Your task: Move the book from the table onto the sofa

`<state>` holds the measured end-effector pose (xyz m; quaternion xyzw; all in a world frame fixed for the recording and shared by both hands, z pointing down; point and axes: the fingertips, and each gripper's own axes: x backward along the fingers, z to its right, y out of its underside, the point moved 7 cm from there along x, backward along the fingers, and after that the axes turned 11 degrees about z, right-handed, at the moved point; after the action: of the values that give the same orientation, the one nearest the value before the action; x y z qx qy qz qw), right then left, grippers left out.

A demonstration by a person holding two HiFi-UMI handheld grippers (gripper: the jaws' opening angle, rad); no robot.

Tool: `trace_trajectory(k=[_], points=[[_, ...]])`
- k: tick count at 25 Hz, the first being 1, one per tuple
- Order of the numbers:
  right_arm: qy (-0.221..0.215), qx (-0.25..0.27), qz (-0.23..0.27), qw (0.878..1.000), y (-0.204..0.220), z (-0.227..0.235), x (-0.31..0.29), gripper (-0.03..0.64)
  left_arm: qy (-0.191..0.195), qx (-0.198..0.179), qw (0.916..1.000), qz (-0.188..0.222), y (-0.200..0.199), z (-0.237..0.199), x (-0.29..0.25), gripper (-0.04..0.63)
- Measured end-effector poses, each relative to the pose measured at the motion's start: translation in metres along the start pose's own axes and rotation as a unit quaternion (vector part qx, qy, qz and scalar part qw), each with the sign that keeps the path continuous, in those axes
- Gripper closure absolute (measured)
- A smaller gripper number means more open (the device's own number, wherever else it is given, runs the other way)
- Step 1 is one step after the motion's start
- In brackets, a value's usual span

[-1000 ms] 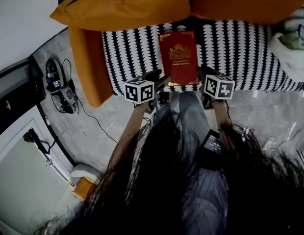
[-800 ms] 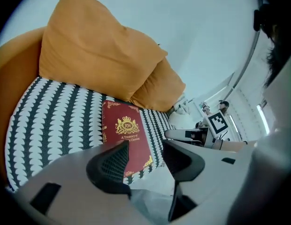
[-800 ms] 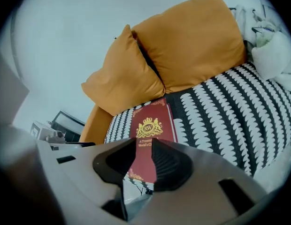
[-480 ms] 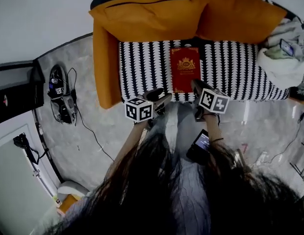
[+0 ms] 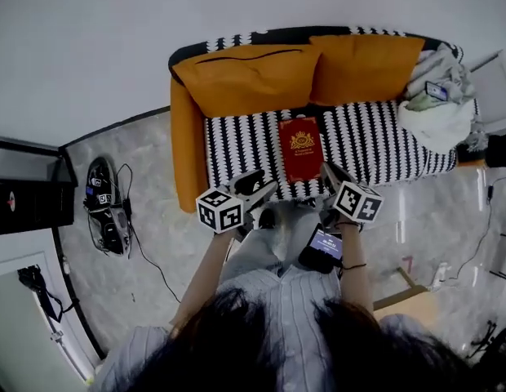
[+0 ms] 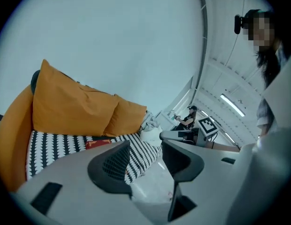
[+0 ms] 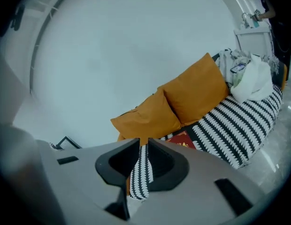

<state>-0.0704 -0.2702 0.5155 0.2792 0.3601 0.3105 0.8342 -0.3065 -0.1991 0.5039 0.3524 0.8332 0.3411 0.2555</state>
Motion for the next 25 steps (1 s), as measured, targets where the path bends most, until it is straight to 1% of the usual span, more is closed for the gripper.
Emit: trace_trajectory(k=[2,6,12,17,21,25], points=[[0.001,0.018,0.013,1.0,-0.003,-0.014,0.02,0.552,0.016,-0.006,0.9998,0.009,-0.01,0.012,0.011,0.369],[0.011,0.048,0.049,0.998,-0.004,-0.04,0.053,0.554,0.056,-0.03,0.9979,0.014,-0.023,0.03,0.025,0.395],[0.023,0.061,0.08,0.995,0.004,-0.07,0.082,0.557,0.094,-0.056,0.994,0.002,-0.034,0.046,0.04,0.441],[0.034,0.073,0.089,0.993,0.01,-0.08,0.102,0.558,0.108,-0.083,0.9906,-0.018,-0.028,0.057,0.048,0.466],[0.036,0.079,0.092,0.992,0.009,-0.085,0.113,0.558,0.115,-0.085,0.9896,-0.015,-0.027,0.066,0.057,0.471],[0.03,0.091,0.088,0.992,0.007,-0.091,0.12,0.558,0.109,-0.089,0.99,-0.011,-0.03,0.071,0.063,0.474]])
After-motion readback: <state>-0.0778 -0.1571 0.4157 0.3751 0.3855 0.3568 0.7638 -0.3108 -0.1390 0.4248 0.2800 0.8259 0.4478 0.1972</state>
